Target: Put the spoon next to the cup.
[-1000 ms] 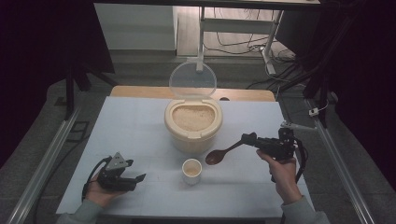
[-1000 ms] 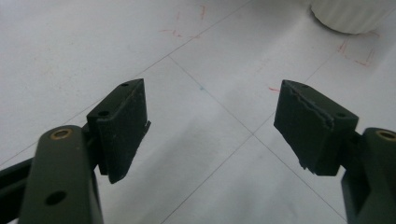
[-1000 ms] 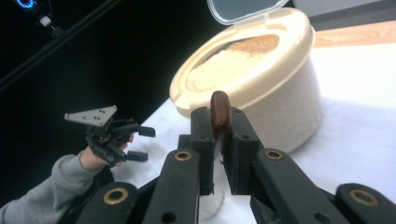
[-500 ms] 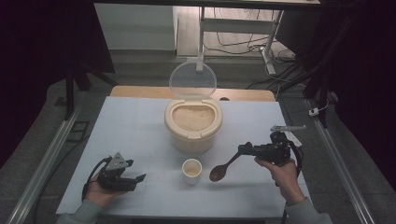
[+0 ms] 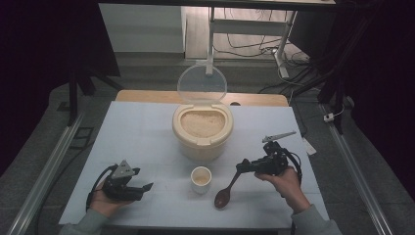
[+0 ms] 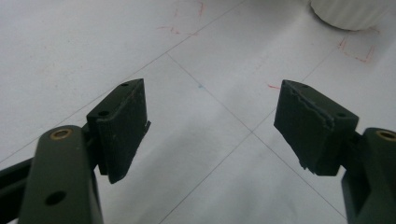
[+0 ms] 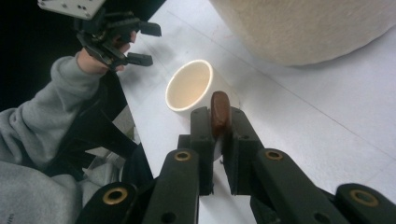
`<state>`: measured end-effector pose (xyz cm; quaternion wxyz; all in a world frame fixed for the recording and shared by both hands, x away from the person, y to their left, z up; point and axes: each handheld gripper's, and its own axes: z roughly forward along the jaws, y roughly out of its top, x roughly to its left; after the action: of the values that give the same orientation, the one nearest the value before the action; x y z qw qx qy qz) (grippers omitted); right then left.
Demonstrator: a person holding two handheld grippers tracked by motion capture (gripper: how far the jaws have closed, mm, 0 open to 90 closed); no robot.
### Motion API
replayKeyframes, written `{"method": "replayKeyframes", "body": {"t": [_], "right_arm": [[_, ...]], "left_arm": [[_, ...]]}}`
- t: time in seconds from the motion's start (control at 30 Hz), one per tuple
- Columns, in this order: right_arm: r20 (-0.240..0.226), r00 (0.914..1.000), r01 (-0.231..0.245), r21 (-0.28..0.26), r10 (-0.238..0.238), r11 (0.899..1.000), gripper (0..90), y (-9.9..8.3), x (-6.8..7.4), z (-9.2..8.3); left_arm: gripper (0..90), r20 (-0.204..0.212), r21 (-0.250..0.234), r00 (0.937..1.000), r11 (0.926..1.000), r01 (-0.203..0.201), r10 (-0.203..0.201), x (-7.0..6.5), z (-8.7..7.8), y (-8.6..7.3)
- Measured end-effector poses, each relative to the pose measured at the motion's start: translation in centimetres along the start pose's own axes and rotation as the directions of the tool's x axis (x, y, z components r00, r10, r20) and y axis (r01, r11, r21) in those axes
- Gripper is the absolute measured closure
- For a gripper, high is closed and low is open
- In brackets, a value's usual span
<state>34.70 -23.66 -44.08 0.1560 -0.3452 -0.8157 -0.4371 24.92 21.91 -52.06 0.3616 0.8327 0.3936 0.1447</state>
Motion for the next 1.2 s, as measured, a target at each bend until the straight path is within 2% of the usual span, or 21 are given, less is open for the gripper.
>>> {"method": "replayKeyframes", "body": {"t": [0.1,0.23,0.37,0.6,0.77,0.83,0.97,1.2], "right_arm": [[0.006,1.0000,-0.001,0.025,0.001,1.000,82.4,0.2,-0.1,0.7],[0.002,0.9999,-0.011,0.024,0.011,1.000,82.0,0.5,-0.5,1.2],[0.022,0.9997,-0.010,0.008,0.010,1.000,80.0,0.6,-0.9,1.8],[0.050,0.9980,-0.035,-0.057,0.038,0.998,76.3,0.1,-2.6,2.8],[0.096,0.9944,-0.036,-0.089,0.045,0.995,71.2,-0.3,-3.7,3.6],[0.122,0.9915,-0.034,-0.094,0.045,0.995,69.6,-0.5,-4.0,3.9],[0.145,0.9882,-0.035,-0.104,0.049,0.994,68.1,-0.6,-4.5,4.5],[0.161,0.9845,-0.053,-0.111,0.070,0.992,66.6,-0.7,-5.3,5.3]], "left_arm": [[25.1,0.000,0.000,1.0000,1.0000,0.000,0.000,0.0,0.0,0.0],[25.0,-0.001,0.002,1.0000,1.0000,-0.002,0.002,0.0,0.0,0.0],[25.1,-0.001,0.003,1.0000,1.0000,-0.003,0.003,0.0,0.0,0.0],[25.1,-0.001,0.003,1.0000,1.0000,-0.003,0.004,0.0,0.0,0.0],[25.1,-0.004,0.001,1.0000,1.0000,-0.003,0.003,0.0,0.0,0.0],[25.1,-0.006,-0.003,1.0000,1.0000,-0.001,0.001,0.0,0.0,0.0],[25.2,-0.005,-0.002,1.0000,1.0000,-0.002,0.002,0.0,0.0,0.0],[25.2,-0.004,0.001,1.0000,1.0000,-0.004,0.004,0.0,0.0,0.0]]}}
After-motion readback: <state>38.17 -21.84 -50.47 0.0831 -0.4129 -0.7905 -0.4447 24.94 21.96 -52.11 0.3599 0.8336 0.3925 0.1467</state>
